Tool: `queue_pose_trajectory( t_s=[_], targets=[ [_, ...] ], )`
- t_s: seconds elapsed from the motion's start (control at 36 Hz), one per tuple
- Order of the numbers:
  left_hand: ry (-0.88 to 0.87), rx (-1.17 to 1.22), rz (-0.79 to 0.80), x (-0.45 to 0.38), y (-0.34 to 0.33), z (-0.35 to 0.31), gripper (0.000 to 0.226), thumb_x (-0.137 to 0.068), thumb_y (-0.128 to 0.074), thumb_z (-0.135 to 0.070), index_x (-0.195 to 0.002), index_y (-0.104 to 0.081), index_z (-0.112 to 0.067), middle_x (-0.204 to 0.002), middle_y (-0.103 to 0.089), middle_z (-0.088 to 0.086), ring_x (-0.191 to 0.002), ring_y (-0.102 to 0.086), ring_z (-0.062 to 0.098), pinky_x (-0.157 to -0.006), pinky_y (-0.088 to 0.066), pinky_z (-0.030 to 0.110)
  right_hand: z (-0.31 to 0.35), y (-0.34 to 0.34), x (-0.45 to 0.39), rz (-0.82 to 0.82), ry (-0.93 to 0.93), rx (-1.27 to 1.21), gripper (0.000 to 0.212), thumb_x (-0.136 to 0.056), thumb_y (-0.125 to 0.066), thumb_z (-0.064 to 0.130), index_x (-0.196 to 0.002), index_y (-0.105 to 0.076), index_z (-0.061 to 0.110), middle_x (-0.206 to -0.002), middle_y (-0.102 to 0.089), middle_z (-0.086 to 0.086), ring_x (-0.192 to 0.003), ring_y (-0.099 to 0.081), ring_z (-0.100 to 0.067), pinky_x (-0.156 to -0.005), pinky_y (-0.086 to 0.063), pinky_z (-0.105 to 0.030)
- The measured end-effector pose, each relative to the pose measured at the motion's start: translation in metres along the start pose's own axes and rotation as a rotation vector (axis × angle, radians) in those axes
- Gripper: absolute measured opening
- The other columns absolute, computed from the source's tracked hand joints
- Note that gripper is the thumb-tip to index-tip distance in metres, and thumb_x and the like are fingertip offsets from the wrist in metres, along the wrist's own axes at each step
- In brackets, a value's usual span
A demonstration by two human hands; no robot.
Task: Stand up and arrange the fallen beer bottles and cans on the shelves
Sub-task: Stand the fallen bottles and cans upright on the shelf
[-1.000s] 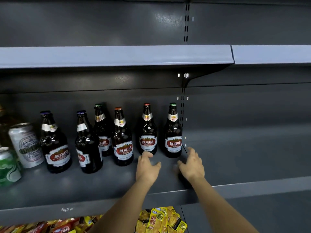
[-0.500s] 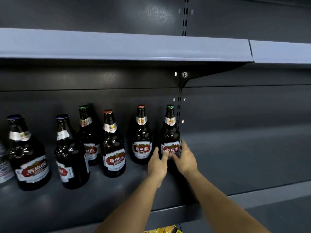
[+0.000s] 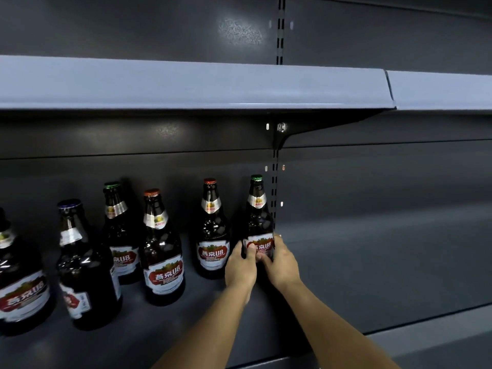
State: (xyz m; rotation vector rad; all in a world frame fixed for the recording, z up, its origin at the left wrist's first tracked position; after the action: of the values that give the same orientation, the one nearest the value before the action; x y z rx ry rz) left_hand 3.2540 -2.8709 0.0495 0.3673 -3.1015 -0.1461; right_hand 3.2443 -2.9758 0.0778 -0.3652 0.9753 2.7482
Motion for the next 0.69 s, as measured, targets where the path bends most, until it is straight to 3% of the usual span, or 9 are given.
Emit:
queue_pose_trajectory(
  t_s=[0.17,0.31,0.44,0.5,0.58,0.64,0.69],
  targets=[
    [0.015,0.041,-0.019,-0.016,-0.004,0.008,0.070,-0.072,-0.043,-0.068,-0.135,-0.050,-0.038,-0.125,-0.065,0.001,-0.120,-0.058,0.031,-0.100,-0.049,0.048,0.001,-0.003,-0.010,0.015,-0.014,-0.001,0.051,-0.091,-0.065,0.021,-0.135,-0.042,0.017,-0.120,-0.063,-0.002,-0.106,-0.061,-0.020,-0.083,-0.049,-0.029],
    [0.000,0.035,-0.015,-0.001,-0.002,-0.011,0.045,-0.095,-0.050,-0.042,-0.138,-0.048,-0.031,-0.127,-0.063,0.000,-0.117,-0.059,0.020,-0.103,-0.048,0.042,0.003,-0.004,-0.015,0.028,0.002,0.011,0.042,-0.092,-0.064,0.022,-0.128,-0.045,0.015,-0.115,-0.063,-0.003,-0.103,-0.061,-0.020,-0.074,-0.041,-0.024],
    [-0.022,0.043,-0.050,0.010,-0.003,-0.022,0.047,-0.098,-0.051,-0.024,-0.144,-0.041,-0.020,-0.131,-0.059,0.001,-0.121,-0.055,0.019,-0.104,-0.043,0.032,0.007,-0.009,-0.017,0.026,-0.006,-0.041,0.040,-0.092,-0.062,0.025,-0.128,-0.046,0.018,-0.110,-0.064,0.001,-0.093,-0.061,-0.017,-0.072,-0.039,-0.023],
    [-0.041,0.039,-0.076,0.016,-0.005,-0.020,0.042,-0.097,-0.055,-0.025,-0.137,-0.047,-0.021,-0.128,-0.060,0.000,-0.120,-0.055,0.019,-0.100,-0.044,0.030,0.008,-0.011,-0.016,0.024,-0.023,-0.076,0.039,-0.092,-0.062,0.022,-0.127,-0.048,0.020,-0.104,-0.062,0.005,-0.088,-0.057,-0.012,-0.073,-0.040,-0.024],
    [-0.093,-0.033,-0.142,0.029,0.000,-0.019,0.013,-0.095,-0.058,-0.023,-0.108,-0.058,-0.027,-0.119,-0.060,-0.001,-0.105,-0.058,0.014,-0.083,-0.043,0.020,0.008,-0.012,-0.016,0.025,-0.034,-0.085,0.041,-0.090,-0.063,0.017,-0.127,-0.047,0.021,-0.104,-0.064,0.004,-0.088,-0.058,-0.012,-0.075,-0.041,-0.025],
    [-0.170,-0.119,-0.236,0.042,0.009,-0.021,0.018,-0.093,-0.059,-0.013,-0.109,-0.060,-0.023,-0.118,-0.057,-0.002,-0.093,-0.056,0.009,-0.074,-0.039,0.015,0.008,-0.013,-0.015,0.024,-0.028,-0.074,0.042,-0.089,-0.065,0.015,-0.126,-0.047,0.021,-0.108,-0.065,0.001,-0.094,-0.061,-0.015,-0.077,-0.044,-0.028],
    [-0.292,-0.227,-0.373,0.056,0.020,-0.027,0.030,-0.088,-0.063,-0.008,-0.117,-0.059,-0.017,-0.120,-0.054,-0.001,-0.096,-0.057,0.012,-0.073,-0.042,0.020,0.007,-0.014,-0.012,0.023,-0.025,-0.093,0.047,-0.086,-0.068,0.013,-0.128,-0.047,0.021,-0.116,-0.063,-0.001,-0.105,-0.061,-0.019,-0.085,-0.048,-0.032]
  ],
)
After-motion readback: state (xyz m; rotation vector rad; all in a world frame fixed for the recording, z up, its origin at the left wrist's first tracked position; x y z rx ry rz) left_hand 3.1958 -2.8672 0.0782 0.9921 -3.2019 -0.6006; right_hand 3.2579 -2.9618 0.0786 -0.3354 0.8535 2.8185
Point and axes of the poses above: each hand's wrist, its own x-axis away from the middle knuckle, its own y-axis out of the back of the hand, z = x × y, the point moved 2 cm from there along -x, towards the middle knuckle
